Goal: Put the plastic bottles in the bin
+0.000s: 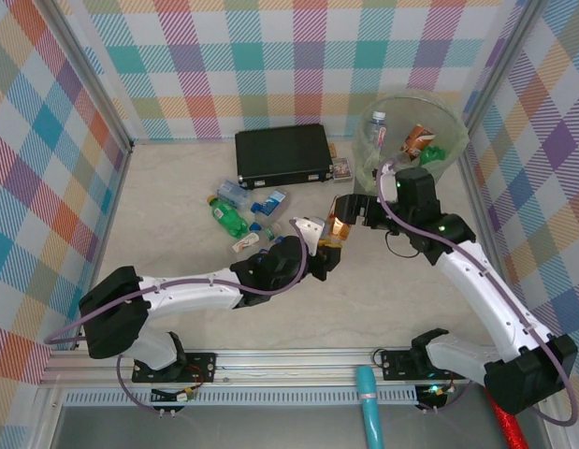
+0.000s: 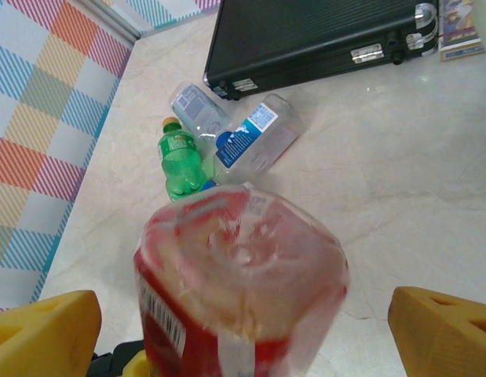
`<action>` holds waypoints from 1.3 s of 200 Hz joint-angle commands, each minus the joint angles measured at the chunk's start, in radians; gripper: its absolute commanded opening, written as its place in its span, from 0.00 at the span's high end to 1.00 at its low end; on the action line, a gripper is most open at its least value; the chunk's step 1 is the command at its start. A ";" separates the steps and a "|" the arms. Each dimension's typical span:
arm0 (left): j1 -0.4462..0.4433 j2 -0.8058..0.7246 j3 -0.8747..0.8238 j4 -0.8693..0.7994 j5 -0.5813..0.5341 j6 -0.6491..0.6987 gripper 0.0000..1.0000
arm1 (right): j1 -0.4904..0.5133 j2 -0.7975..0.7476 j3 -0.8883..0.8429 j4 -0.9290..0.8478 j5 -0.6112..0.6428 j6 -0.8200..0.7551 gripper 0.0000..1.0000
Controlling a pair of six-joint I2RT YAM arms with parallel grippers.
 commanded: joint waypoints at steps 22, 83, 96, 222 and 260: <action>-0.003 -0.072 -0.024 0.045 0.094 0.017 0.76 | -0.002 0.023 0.034 0.021 -0.115 0.012 0.05; -0.003 -0.104 -0.034 0.030 0.116 0.016 0.71 | -0.007 0.022 0.034 0.049 -0.211 0.016 0.29; -0.003 -0.106 -0.034 0.027 0.116 0.016 0.71 | -0.008 0.014 0.035 0.049 -0.213 0.013 0.37; -0.003 -0.273 -0.081 -0.104 -0.104 0.002 0.00 | -0.021 0.029 0.285 -0.095 0.111 -0.138 0.35; -0.003 -0.364 -0.131 -0.153 -0.174 -0.007 0.00 | -0.041 0.082 0.434 -0.115 0.290 -0.209 0.36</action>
